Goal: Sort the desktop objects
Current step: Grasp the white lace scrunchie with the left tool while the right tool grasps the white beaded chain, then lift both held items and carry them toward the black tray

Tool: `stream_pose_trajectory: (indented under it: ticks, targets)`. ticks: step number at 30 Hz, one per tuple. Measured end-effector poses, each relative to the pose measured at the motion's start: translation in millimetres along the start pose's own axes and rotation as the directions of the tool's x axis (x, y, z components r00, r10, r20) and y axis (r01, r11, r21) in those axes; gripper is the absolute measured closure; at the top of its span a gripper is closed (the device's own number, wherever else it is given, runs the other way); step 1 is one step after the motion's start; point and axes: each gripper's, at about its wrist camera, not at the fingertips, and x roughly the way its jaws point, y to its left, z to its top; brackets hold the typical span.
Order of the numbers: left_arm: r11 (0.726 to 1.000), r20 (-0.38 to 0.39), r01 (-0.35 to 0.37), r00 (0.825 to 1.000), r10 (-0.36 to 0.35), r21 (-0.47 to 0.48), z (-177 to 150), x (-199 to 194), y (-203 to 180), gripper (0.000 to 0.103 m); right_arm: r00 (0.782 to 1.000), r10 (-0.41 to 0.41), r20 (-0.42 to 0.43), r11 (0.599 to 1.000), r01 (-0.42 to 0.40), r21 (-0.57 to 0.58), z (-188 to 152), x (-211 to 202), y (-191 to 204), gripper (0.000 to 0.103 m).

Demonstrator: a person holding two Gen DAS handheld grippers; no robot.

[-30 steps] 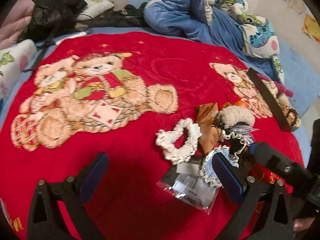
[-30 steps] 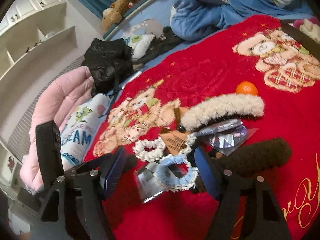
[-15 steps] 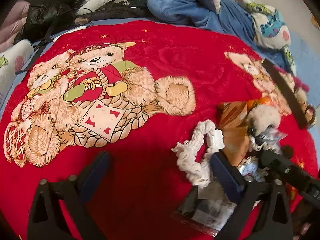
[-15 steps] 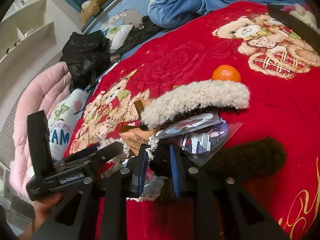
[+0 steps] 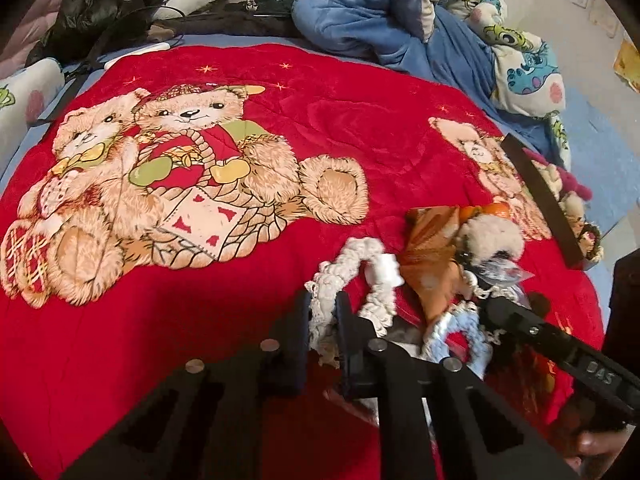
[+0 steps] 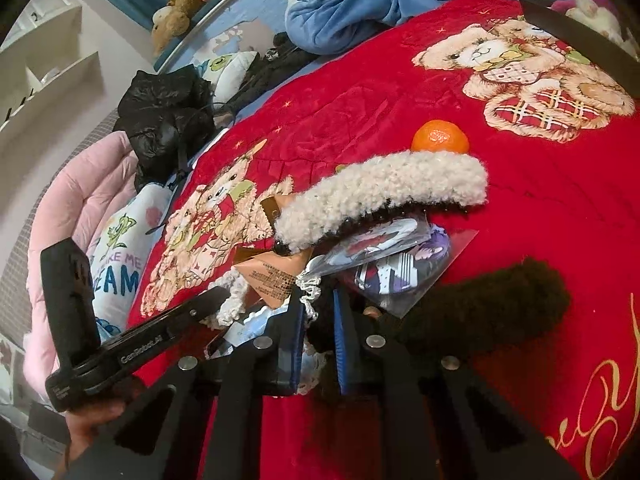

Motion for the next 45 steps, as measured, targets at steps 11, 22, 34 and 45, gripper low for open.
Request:
stream_pose_trajectory:
  ticks: [11, 22, 34, 45]
  targets:
    - [0.999, 0.059, 0.0, 0.998, -0.002, 0.032, -8, -50, -15, 0.091, 1.0, -0.016, 0.003, 1.0, 0.016, -0.013, -1, -17, 4, 0.091]
    - [0.992, 0.076, 0.097, 0.992, -0.104, 0.086, -8, -75, -54, 0.091, 0.999, -0.017, 0.051, 1.0, 0.018, -0.011, 5, -41, 8, 0.091]
    - [0.972, 0.071, 0.145, 0.984, -0.161, 0.187, -3, -91, -87, 0.091, 0.987, -0.049, 0.155, 0.998, 0.04, 0.057, 16, -94, -21, 0.093]
    - [0.983, 0.087, 0.072, 0.992, -0.088, 0.172, -14, -99, -71, 0.091, 0.995, 0.019, 0.096, 0.995, -0.01, -0.096, 3, -73, 13, 0.091]
